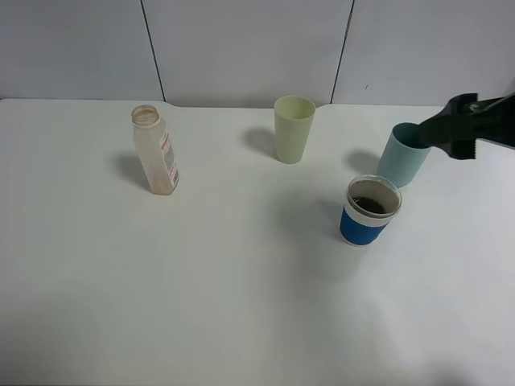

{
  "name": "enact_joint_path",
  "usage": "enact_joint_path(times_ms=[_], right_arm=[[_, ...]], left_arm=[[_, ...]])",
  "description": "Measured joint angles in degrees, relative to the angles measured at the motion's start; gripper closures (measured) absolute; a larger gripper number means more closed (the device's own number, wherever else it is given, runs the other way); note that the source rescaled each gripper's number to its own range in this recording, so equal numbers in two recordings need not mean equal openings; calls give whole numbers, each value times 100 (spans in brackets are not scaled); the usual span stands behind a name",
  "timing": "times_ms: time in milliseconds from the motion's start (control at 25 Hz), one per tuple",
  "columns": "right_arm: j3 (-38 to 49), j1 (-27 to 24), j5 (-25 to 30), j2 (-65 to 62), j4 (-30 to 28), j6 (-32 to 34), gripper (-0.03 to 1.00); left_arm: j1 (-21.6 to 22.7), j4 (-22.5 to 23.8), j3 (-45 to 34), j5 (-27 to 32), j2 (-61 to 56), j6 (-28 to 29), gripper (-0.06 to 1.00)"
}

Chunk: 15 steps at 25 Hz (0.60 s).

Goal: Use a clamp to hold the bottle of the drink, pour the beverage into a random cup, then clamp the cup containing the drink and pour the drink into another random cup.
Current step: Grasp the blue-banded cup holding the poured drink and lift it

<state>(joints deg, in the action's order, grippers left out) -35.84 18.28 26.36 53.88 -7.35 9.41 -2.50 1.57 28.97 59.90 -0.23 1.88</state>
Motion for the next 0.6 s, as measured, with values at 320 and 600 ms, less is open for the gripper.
enact_joint_path(times_ms=[320,600], right_arm=[[0,911,-266,406,-494,615,-3],[0,826,-288,406,-564,636,-3]], left_arm=[[0,0,0,0,0,0,-6],[0,0,0,0,0,0,-6]])
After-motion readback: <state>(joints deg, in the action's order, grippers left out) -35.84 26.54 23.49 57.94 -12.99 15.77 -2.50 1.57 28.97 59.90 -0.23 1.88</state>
